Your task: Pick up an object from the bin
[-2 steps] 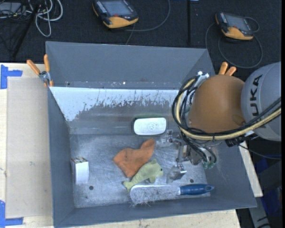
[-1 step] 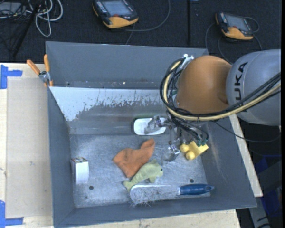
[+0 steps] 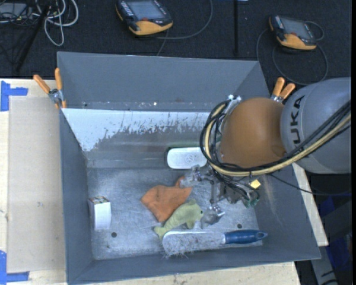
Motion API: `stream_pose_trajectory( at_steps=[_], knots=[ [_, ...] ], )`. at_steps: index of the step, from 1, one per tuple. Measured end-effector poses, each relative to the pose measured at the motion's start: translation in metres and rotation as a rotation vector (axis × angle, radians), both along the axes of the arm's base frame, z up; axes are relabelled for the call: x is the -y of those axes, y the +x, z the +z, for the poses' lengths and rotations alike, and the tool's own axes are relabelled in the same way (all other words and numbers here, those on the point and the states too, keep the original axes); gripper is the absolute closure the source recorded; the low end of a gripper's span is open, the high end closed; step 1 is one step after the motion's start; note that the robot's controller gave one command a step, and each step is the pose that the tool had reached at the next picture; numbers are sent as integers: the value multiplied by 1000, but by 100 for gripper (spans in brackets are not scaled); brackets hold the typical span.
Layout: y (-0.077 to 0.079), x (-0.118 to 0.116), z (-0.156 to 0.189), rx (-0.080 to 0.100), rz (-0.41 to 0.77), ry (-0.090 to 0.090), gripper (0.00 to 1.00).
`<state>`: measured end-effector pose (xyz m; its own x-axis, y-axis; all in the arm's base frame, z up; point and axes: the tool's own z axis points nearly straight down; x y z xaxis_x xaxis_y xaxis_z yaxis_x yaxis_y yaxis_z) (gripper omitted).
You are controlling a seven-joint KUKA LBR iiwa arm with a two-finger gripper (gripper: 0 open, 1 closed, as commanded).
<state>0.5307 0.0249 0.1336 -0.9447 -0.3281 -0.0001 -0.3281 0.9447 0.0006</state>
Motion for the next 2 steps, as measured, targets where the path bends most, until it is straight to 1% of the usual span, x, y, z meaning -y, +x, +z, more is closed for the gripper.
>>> stream_pose_trajectory(
  at_steps=[1,2],
  knots=[
    [19,-4,-36,1,165,0,0],
    [-20,6,-54,39,163,2,100]
  ],
)
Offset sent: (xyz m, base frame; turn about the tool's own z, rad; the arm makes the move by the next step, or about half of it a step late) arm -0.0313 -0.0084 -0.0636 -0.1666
